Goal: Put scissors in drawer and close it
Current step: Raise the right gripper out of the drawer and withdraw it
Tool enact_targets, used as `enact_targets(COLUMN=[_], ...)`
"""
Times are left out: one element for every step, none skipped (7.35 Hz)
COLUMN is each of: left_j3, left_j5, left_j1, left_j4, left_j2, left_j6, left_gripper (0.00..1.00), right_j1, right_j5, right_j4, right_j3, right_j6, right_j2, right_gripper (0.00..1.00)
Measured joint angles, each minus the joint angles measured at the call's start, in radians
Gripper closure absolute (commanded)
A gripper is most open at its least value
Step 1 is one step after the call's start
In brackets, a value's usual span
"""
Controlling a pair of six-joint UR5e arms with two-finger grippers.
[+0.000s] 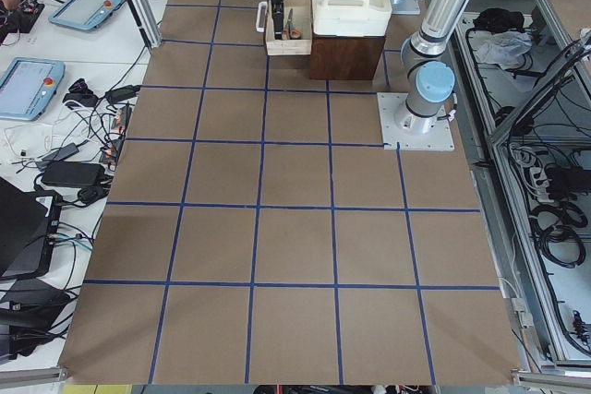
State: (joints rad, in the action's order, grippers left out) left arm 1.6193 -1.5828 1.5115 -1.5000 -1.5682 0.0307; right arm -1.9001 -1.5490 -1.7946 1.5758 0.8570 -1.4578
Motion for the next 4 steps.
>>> enact_targets(left_j3=[0.0, 0.0, -0.001, -0.005], left_j5=[0.0, 0.001, 0.003, 0.002], left_j1=[0.001, 0.003, 0.014, 0.041], left_j4=[0.013, 0.039, 0.089, 0.148], left_j2=[-0.009, -0.026, -0.052, -0.085], left_j6=[0.001, 0.0, 0.001, 0.009], left_gripper=[0.0, 0.0, 0.0, 0.0], right_j1=[0.057, 0.118, 0.172, 0.208], right_j5=[0.001, 0.002, 0.005, 0.01], right_j4=[0.024, 0.037, 0.045, 0.05], right_j3=[0.001, 0.002, 0.003, 0.004], right_j6=[-0.038, -0.057, -0.07, -0.105], right_j2=[-0.044, -0.083, -0.116, -0.142], right_gripper=[0.0, 0.0, 0.0, 0.0])
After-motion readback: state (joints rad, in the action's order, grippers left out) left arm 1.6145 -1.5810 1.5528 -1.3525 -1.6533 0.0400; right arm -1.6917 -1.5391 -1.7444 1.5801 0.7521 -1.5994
